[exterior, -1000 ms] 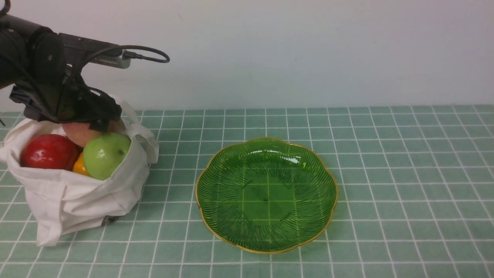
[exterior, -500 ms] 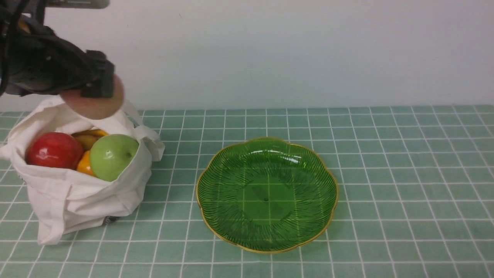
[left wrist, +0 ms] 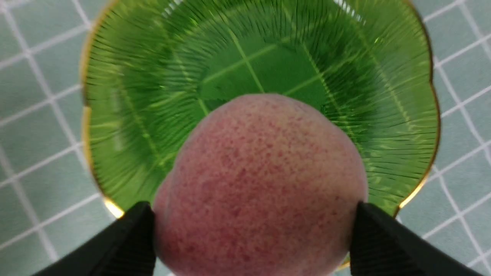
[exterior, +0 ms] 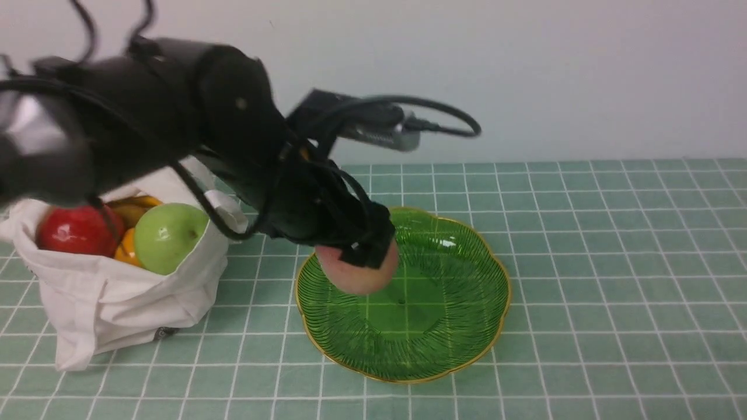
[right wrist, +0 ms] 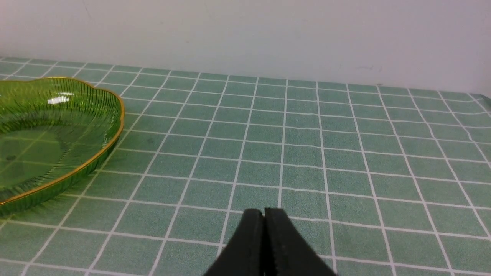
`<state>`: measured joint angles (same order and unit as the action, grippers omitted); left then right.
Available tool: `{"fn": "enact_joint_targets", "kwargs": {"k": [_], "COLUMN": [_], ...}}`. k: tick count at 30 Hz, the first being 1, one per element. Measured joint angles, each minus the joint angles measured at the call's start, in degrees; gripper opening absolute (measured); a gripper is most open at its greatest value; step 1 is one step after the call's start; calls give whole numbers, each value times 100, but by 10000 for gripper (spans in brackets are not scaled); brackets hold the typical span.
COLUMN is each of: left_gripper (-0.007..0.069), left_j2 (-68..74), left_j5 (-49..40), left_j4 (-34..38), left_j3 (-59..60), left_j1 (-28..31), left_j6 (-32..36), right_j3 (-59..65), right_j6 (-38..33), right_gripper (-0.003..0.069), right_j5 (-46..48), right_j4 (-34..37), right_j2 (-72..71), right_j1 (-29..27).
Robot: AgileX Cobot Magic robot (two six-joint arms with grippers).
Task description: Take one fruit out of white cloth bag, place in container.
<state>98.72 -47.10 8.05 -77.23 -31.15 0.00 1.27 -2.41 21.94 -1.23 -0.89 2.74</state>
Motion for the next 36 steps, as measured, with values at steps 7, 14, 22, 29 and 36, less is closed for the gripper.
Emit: {"fn": "enact_joint_targets", "kwargs": {"k": [7,14,22,29,36], "left_gripper": [591,682,615,91,-8], "left_j2": [816,929,849,-218,-2559], "left_j5": [270,240,-1040,-2181,-1995], "left_j4": [-133,-502,-866,-1501,-1631], "left_j3": [0,-27,-863,-1414,-1238], "left_j1": [-151,-151,-151,-156,-156], "left_j6": [-384,-548,-607,-653,-971], "right_j3": [0,0,0,0,0], "right_j6": [0,0,0,0,0], "right_gripper": [-15,-15,-15,-15,-15], "right_j5": [0,0,0,0,0], "right_j4": [0,0,0,0,0], "right_j2": [0,0,0,0,0], "right_j1": [0,0,0,0,0]}}
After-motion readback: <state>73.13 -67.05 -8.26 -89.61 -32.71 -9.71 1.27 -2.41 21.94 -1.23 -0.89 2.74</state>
